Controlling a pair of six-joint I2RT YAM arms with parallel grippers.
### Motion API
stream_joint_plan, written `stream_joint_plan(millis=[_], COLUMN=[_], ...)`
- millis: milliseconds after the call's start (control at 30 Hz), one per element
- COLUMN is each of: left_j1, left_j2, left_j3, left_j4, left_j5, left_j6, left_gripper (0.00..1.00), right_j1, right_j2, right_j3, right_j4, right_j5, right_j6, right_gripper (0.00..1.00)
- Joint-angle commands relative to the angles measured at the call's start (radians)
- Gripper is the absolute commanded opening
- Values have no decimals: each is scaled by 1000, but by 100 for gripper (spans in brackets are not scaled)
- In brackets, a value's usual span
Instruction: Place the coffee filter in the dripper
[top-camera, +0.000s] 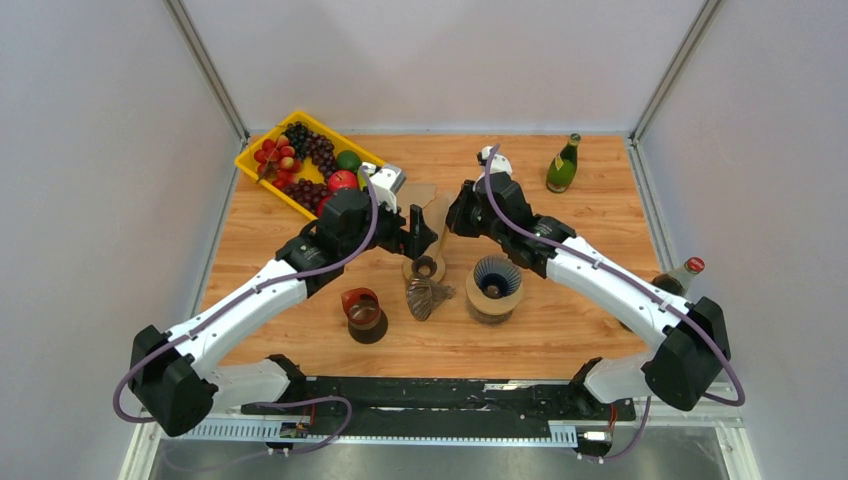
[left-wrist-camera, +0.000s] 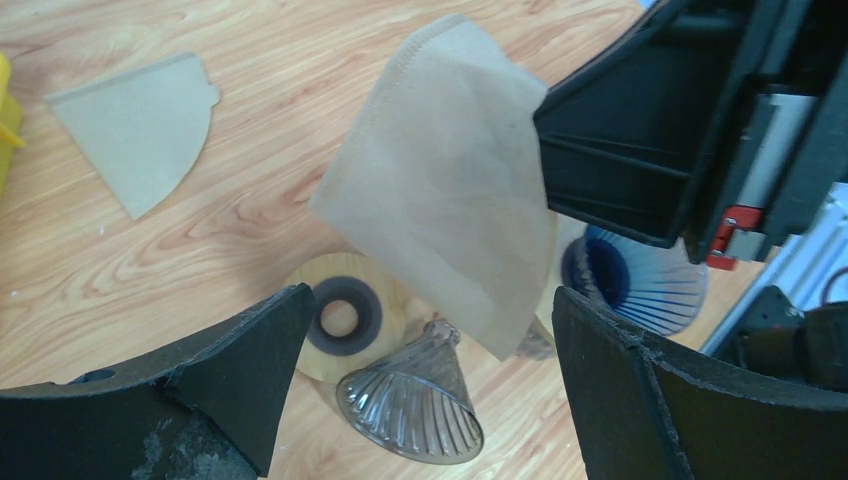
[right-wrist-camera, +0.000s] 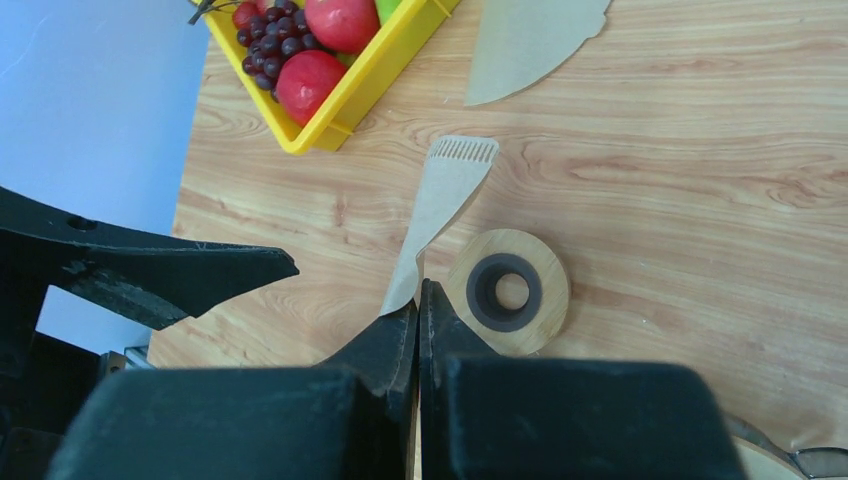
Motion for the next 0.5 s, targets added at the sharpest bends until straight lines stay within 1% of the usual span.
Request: stream_joint_plan(millis=[0, 200, 467], left_j1=[-27, -61, -102], left_j2=[37, 80, 98], left_j3=[61, 80, 94], left_j4=[2, 20, 11], left_j5=[-87, -95, -259], left_j6=[33, 21, 19], left_gripper=[100, 100, 100], right_j1=[6, 7, 7], right_j2=[25, 60, 60], right_j3=[60, 81, 84], right_j4=[-33, -43, -43], right_j5=[37, 13, -36], right_j6=[53, 66, 52], right_gripper=[0, 0, 0])
